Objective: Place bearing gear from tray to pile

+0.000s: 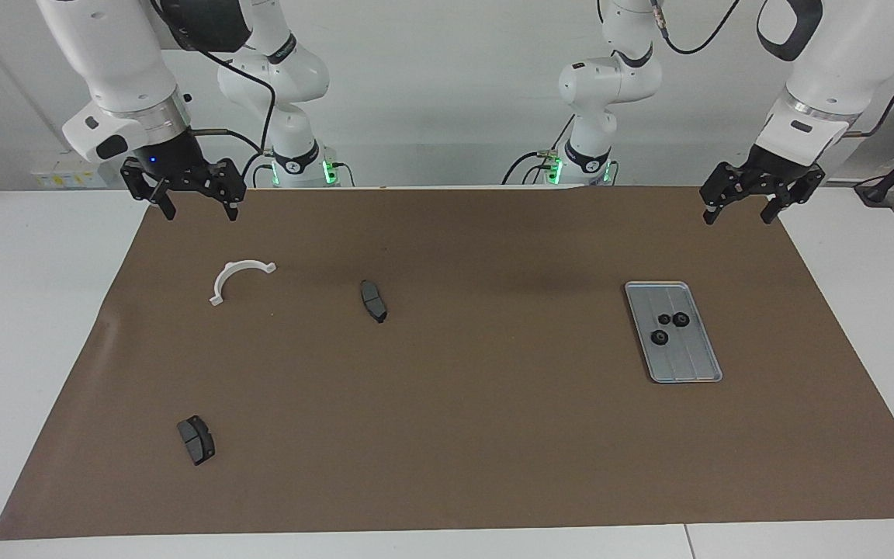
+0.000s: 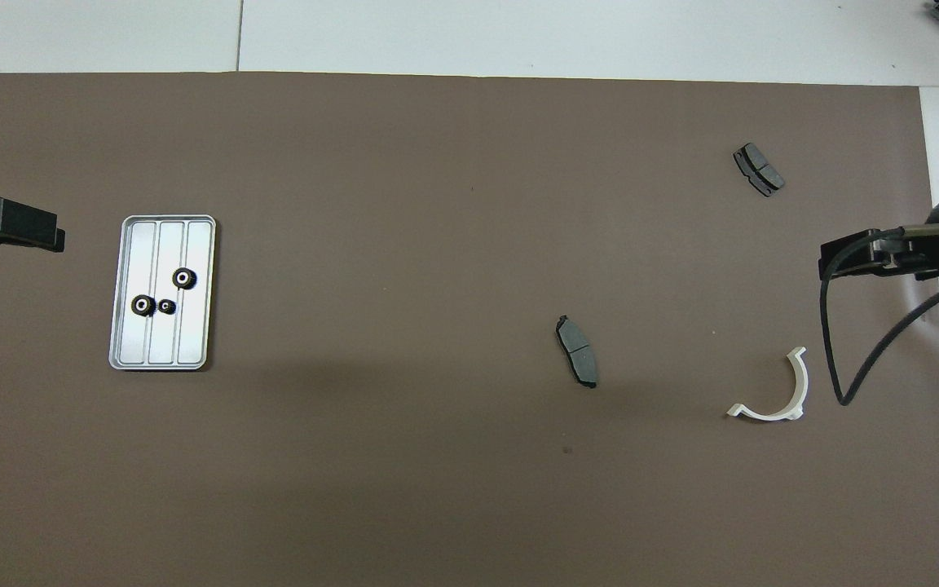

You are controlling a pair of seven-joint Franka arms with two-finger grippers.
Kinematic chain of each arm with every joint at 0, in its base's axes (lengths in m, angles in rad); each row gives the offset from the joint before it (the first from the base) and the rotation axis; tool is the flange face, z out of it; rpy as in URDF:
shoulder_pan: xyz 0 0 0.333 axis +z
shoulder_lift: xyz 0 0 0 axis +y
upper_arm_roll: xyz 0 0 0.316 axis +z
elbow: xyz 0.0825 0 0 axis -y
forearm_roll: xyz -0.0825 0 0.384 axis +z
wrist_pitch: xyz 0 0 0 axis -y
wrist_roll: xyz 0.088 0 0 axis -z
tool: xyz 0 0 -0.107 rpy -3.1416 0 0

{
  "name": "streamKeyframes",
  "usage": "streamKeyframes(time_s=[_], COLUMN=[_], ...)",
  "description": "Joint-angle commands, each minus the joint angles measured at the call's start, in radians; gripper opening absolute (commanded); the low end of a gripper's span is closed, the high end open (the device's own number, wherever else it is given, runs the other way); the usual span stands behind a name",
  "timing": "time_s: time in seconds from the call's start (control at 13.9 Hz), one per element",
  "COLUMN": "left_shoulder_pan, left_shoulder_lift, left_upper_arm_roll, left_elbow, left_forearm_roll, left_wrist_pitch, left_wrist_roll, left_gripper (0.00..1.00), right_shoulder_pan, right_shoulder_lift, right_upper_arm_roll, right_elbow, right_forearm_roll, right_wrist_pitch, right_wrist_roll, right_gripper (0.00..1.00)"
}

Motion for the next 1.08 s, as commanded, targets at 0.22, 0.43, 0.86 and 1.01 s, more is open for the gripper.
streamKeyframes(time_s=[0.22,0.43,0.86,1.01], left_shoulder_pan=[0.004,0.004,0.011,0.042], left_shoulder_lift=[-0.02,-0.044,0.006,0.052], left_upper_arm_roll=[0.004,0.004,0.006,0.005], left_elbow=[-0.024,-0.076,-0.372,-0.426], left_forearm_roll=[-0.009,-0.009,-0.011,-0.011], left_wrist_pitch=[0.001,0.013,0.321,0.435], left_wrist_roll=[0.0,0.035,0.029,0.032], left_gripper=[1.0,1.0,1.0,1.0], right_shoulder_pan=[-0.006,-0.006,-0.006,-0.006], right_shoulder_lift=[-0.023,-0.023,-0.023,-0.023], right_upper_arm_roll=[0.006,0.006,0.006,0.006], right_elbow=[-0.026,-0.026,-0.026,-0.026], right_forearm_roll=[0.002,0.002,0.002,0.002], right_wrist_pitch=[0.007,0.007,0.007,0.007], right_wrist_roll=[0.008,0.008,0.008,0.008], right_gripper=[1.0,1.0,1.0,1.0])
